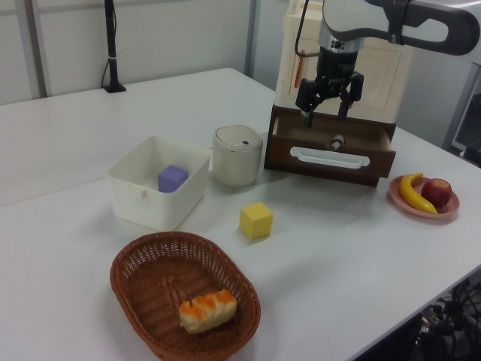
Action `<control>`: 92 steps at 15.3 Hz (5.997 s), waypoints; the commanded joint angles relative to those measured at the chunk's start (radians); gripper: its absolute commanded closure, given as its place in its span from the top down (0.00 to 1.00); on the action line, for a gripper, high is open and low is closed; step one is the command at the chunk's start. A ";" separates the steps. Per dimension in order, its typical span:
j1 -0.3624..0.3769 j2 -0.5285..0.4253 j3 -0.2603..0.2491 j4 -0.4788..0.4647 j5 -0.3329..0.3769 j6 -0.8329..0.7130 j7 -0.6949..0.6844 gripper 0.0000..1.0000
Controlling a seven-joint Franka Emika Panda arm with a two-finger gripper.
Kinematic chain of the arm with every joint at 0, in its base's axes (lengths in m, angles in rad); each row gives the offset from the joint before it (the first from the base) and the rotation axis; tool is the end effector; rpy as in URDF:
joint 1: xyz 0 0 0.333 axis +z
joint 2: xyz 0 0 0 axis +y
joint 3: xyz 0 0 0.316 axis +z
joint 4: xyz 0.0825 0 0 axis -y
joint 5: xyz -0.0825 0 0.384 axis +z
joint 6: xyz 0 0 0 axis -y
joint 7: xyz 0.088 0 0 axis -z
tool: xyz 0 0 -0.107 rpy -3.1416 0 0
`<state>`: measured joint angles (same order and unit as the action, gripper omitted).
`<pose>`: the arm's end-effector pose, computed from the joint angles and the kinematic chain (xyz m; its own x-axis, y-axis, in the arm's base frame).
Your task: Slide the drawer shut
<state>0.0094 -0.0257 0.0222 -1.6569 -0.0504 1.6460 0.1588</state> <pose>0.5521 0.0126 0.6046 0.9922 -0.1229 0.0226 -0.1239 -0.9911 0.0479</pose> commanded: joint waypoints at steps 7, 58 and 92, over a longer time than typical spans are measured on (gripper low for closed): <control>0.009 -0.033 -0.013 -0.083 0.070 0.056 -0.016 0.00; -0.101 0.270 -0.197 -0.061 0.063 0.549 0.398 0.00; -0.167 0.326 -0.200 -0.046 0.066 0.630 0.352 0.00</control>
<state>-0.1554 0.2928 -0.1666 -1.7142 0.0062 2.2530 0.5357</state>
